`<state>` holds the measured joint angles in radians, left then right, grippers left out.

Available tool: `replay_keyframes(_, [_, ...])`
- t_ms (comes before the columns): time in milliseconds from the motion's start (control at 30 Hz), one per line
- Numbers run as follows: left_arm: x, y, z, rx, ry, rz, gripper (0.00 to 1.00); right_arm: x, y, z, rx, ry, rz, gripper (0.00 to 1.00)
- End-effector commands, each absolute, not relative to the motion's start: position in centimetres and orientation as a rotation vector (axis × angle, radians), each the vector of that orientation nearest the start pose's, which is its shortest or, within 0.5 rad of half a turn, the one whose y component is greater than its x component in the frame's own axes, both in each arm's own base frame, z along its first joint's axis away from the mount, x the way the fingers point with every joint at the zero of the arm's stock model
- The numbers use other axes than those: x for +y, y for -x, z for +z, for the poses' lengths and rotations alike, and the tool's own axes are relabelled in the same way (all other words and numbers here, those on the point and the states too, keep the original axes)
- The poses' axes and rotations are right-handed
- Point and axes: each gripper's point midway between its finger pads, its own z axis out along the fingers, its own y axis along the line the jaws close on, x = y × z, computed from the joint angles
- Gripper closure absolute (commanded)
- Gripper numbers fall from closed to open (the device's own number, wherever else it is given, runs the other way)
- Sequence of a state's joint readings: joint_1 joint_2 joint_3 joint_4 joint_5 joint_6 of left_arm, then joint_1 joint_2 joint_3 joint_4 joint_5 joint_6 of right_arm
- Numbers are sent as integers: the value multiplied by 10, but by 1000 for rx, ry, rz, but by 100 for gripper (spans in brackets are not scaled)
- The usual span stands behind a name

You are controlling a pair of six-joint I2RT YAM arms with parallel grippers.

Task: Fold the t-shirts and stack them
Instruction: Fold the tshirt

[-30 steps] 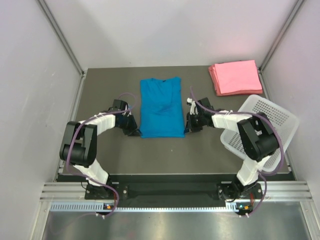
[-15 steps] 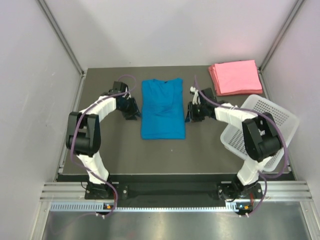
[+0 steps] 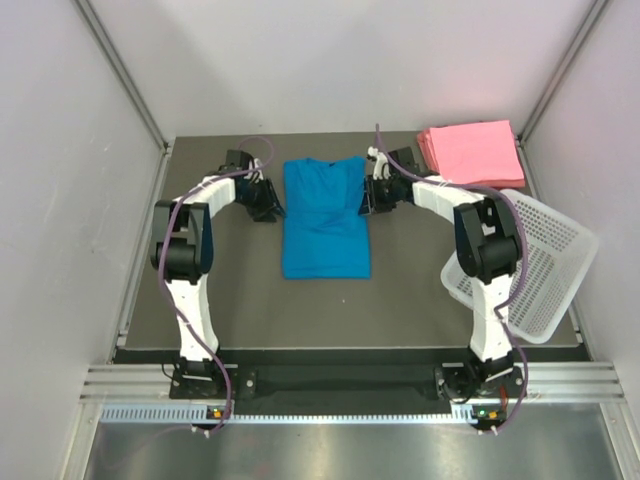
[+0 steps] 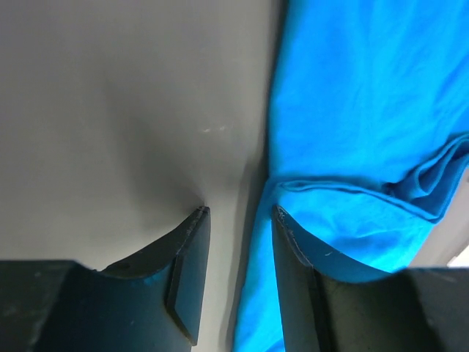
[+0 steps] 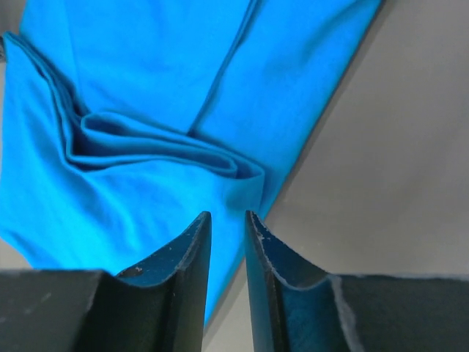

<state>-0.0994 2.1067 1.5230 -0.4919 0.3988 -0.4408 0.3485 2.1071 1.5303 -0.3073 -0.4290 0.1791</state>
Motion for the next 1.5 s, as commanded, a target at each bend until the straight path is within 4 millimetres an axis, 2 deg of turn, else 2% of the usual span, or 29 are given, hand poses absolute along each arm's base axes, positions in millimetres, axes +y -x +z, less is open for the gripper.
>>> replay_keyframes(0, [-137,-478,49,2594,226,-749,56,254,-471,70,2385,451,767,74])
replay_keyframes(233, [-134,-485,45,2585,211,-729,57,253,-478,60,2408,452,731,71])
replay_keyframes(500, [-136,-489,39,2591,219,-744,67,245,-480,51,2429,454,674,70])
replay_keyframes(533, [-136,-490,39,2588,219,-747,72,244,-480,49,2433,451,666,69])
replay_keyframes(633, [-138,-490,37,2585,218,-762,78,244,-481,49,2425,455,665,67])
replay_keyframes(667, [-139,-490,38,2583,220,-767,86,245,-481,48,2427,454,672,67])
replay_keyframes(733, [-140,-490,37,2583,220,-780,92,247,-481,46,2430,457,681,73])
replay_keyframes(767, [-140,-490,38,2581,222,-783,95,246,-481,45,2431,457,682,84])
replay_keyframes(800, [-141,-491,38,2579,222,-788,100,244,-482,46,2430,449,673,92])
replay_keyframes(833, [-141,-491,39,2576,225,-794,100,244,-482,47,2427,448,671,99])
replay_keyframes(867, [-142,-492,40,2572,228,-800,100,242,-481,48,2426,440,669,100])
replay_keyframes(1133, [-140,-498,54,2498,278,-817,100,228,-483,62,2381,360,659,100])
replay_keyframes(1267, [-132,-499,57,2492,311,-793,100,229,-484,62,2380,338,680,97])
replay_keyframes(1333, [-127,-500,65,2482,323,-779,100,229,-483,61,2384,338,693,97])
replay_keyframes(1367, [-125,-500,69,2474,312,-770,85,230,-482,61,2386,333,697,97])
replay_keyframes(1400, [-124,-501,74,2462,303,-754,78,231,-482,60,2386,336,701,97])
replay_keyframes(1467, [-123,-499,76,2460,271,-744,71,231,-481,59,2392,334,706,97])
